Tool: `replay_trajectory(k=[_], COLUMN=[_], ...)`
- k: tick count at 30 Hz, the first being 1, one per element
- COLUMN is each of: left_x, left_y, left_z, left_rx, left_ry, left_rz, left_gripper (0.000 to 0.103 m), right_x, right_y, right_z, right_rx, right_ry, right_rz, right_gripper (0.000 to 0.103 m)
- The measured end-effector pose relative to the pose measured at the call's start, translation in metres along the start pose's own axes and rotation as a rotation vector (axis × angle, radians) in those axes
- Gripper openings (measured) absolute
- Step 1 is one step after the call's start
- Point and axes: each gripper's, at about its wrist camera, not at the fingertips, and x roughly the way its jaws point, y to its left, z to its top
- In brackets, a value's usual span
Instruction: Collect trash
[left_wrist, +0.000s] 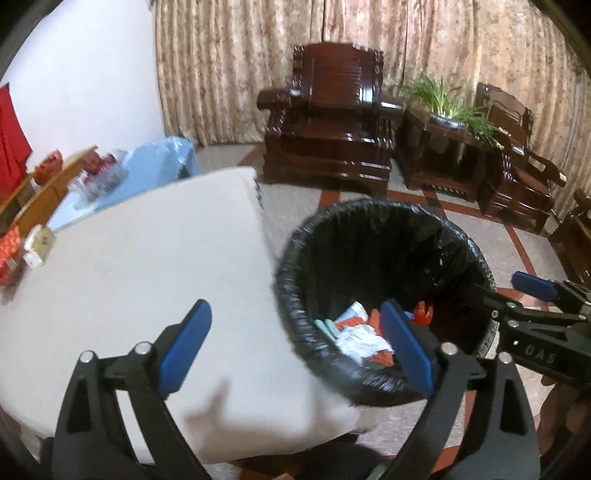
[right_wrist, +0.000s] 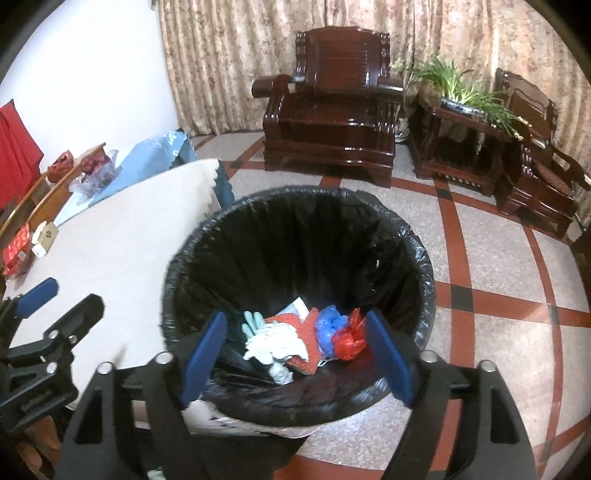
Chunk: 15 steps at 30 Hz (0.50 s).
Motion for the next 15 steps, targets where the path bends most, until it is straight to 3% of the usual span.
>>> replay_trajectory(k=[5, 15], left_x=[-0.054, -0.169], left_y=[0.048, 0.155], left_z=[0.003, 0.007], left_rx=[-0.039, -0.132], left_ry=[-0.062, -0.188], left_rz=[0.035, 0.226], left_gripper=[0.096, 0.098], right_x=[-0.051, -0.141], right_y=[0.045, 0.157], right_z=[0.001, 0.007], right_rx=[-0.045, -0.118], right_ry=[-0.102, -0.254], right_rz=[-0.023, 0.076], right_gripper=[0.096, 0.097])
